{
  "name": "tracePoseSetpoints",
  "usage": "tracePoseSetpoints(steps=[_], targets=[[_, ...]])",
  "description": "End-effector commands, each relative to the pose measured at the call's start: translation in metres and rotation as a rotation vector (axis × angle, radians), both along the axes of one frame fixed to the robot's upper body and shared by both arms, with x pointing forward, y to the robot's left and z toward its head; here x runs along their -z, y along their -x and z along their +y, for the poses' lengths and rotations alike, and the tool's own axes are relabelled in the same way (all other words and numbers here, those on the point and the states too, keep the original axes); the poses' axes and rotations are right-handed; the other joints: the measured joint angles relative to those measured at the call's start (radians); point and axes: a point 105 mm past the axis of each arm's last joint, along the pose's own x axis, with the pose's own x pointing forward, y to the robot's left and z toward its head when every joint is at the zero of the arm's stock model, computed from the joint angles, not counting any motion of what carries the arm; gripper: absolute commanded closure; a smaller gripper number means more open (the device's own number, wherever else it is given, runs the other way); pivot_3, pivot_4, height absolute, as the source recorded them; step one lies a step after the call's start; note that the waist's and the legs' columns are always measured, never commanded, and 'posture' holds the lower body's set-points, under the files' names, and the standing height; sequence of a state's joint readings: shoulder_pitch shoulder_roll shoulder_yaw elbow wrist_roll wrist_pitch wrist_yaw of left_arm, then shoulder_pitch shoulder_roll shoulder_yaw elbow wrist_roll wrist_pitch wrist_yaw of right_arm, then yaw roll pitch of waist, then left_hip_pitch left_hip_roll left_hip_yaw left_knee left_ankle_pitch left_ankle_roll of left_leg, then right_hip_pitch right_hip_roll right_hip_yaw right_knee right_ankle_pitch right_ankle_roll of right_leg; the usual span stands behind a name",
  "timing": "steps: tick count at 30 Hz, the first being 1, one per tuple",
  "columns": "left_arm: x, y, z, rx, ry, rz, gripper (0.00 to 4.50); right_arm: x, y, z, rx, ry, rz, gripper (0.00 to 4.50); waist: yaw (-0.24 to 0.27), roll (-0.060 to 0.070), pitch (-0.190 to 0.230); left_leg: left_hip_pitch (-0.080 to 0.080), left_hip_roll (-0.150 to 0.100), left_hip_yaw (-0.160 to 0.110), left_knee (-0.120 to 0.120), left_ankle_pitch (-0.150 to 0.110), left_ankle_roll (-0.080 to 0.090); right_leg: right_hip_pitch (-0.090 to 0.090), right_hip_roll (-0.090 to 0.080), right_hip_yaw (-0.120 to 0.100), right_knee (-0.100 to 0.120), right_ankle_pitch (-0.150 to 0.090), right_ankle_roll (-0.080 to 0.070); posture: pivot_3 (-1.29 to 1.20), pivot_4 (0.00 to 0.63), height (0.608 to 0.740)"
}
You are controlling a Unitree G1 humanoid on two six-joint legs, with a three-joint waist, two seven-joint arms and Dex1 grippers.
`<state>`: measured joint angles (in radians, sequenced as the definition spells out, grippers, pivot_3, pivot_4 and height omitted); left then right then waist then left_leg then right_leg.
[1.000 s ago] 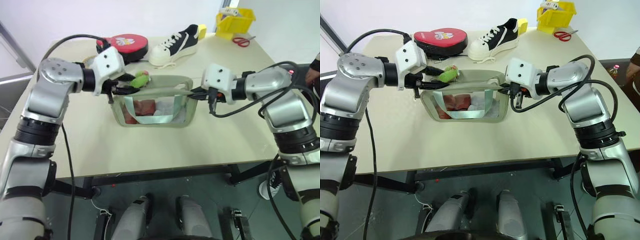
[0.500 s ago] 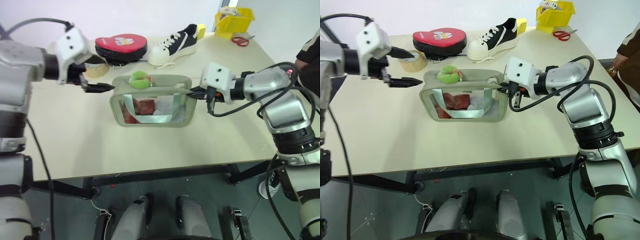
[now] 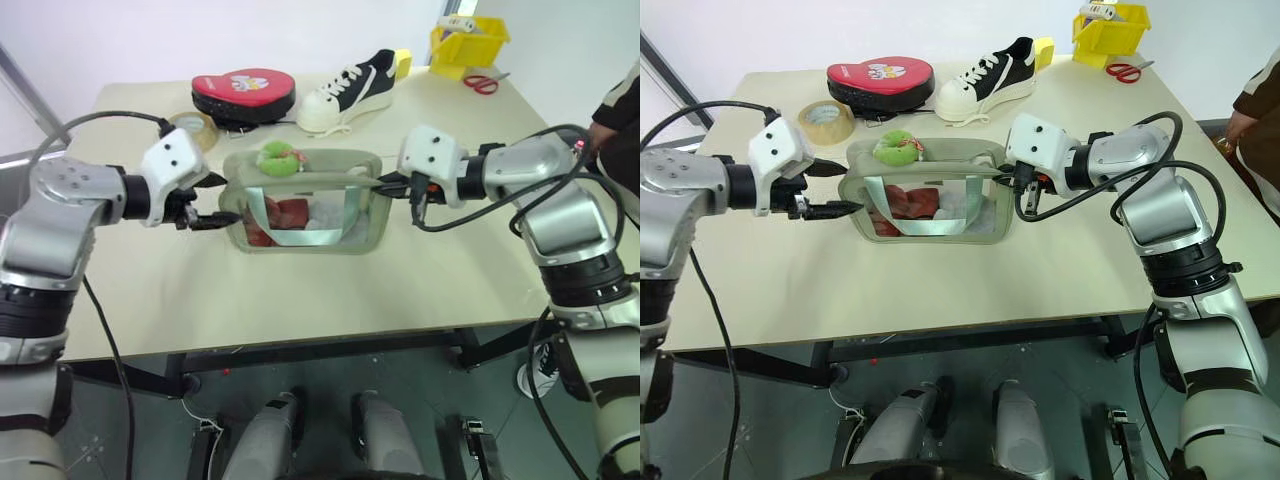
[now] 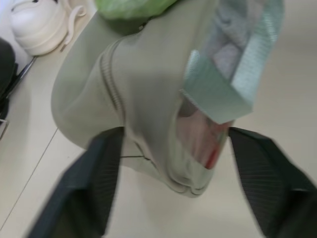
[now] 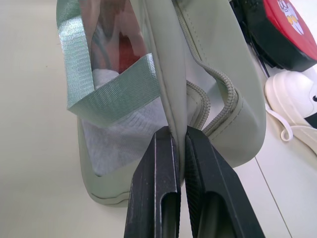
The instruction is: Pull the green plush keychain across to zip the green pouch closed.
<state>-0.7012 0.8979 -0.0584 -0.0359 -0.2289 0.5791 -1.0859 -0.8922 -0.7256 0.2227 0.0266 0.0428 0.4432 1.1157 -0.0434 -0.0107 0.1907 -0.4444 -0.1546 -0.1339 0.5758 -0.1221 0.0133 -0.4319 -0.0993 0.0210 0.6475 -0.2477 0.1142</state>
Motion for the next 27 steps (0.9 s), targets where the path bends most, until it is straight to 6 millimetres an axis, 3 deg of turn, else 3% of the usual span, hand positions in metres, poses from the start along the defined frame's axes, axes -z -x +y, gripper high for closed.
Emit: tracePoseSetpoints(steps=[1,4,10,13,15,19,20,22,24,27], targets=[[-0.012,-0.001,0.0,-0.001,0.012,-0.051,2.93,-0.011,0.001,0.004,-0.014,-0.004,-0.035,4.5,0.001,0.0,0.0,0.0,0.0,0.0,0.0,0.0,0.0,0.0,0.0,0.0,0.0,0.0,0.0,0.0,0.15,0.74],[-0.009,-0.001,-0.004,0.017,0.02,-0.04,4.47,-0.011,0.002,0.004,-0.014,-0.004,-0.036,4.5,0.002,0.0,0.0,0.0,0.0,0.0,0.0,0.0,0.0,0.0,0.0,0.0,0.0,0.001,0.002,0.0,0.15,0.74],[-0.008,-0.008,-0.008,-0.001,0.038,-0.044,4.47,-0.014,0.002,0.003,0.004,-0.027,-0.03,4.5,0.003,0.0,0.0,0.0,0.0,0.0,0.0,0.0,0.0,0.0,0.0,0.0,0.0,0.0,0.0,0.0,0.15,0.74],[-0.009,-0.007,-0.009,0.007,0.04,-0.042,4.5,-0.016,0.004,-0.001,0.009,-0.032,-0.01,3.39,0.004,0.0,0.0,0.0,0.0,0.0,0.0,0.0,0.0,0.0,0.0,0.0,0.0,0.0,0.0,0.0,0.15,0.74],[-0.008,-0.007,-0.009,0.008,0.032,-0.046,4.5,-0.021,0.01,-0.012,-0.008,0.005,0.005,2.37,0.008,0.0,0.0,0.0,0.0,0.0,0.0,0.0,0.0,0.0,0.0,0.0,0.0,0.0,0.001,0.0,0.15,0.74],[-0.008,-0.007,-0.01,0.013,0.029,-0.048,4.5,-0.057,0.007,-0.024,0.013,0.003,-0.063,0.3,0.014,0.0,0.0,-0.001,-0.001,0.001,0.0,0.0,0.0,0.0,-0.001,-0.001,-0.001,0.0,0.001,0.0,0.15,0.74],[-0.007,-0.007,-0.011,0.016,0.029,-0.048,4.5,-0.063,0.007,-0.02,0.0,-0.005,-0.071,0.06,0.012,0.0,0.0,0.0,0.0,0.001,0.0,0.0,0.0,0.0,-0.001,-0.001,0.0,0.0,0.0,0.0,0.15,0.74],[-0.007,-0.006,-0.012,0.022,0.026,-0.047,4.5,-0.07,0.007,-0.008,-0.033,-0.021,-0.084,0.06,0.007,0.0,0.0,0.0,0.0,0.001,0.0,0.0,0.0,0.0,-0.001,0.0,0.0,0.0,-0.001,0.0,0.15,0.74],[-0.007,-0.006,-0.012,0.02,0.027,-0.047,4.5,-0.077,0.007,0.018,-0.074,-0.108,-0.084,0.06,0.001,0.0,0.0,0.0,0.0,0.0,0.0,0.0,0.0,0.0,0.0,0.0,0.0,0.0,0.0,0.0,0.15,0.74],[-0.007,-0.007,-0.012,0.016,0.025,-0.048,4.5,-0.065,0.016,0.084,-0.209,-0.218,-0.036,0.06,-0.002,0.0,0.0,0.0,0.001,0.0,-0.001,0.0,0.0,0.0,0.0,0.0,0.0,0.0,0.0,0.0,0.15,0.74]])
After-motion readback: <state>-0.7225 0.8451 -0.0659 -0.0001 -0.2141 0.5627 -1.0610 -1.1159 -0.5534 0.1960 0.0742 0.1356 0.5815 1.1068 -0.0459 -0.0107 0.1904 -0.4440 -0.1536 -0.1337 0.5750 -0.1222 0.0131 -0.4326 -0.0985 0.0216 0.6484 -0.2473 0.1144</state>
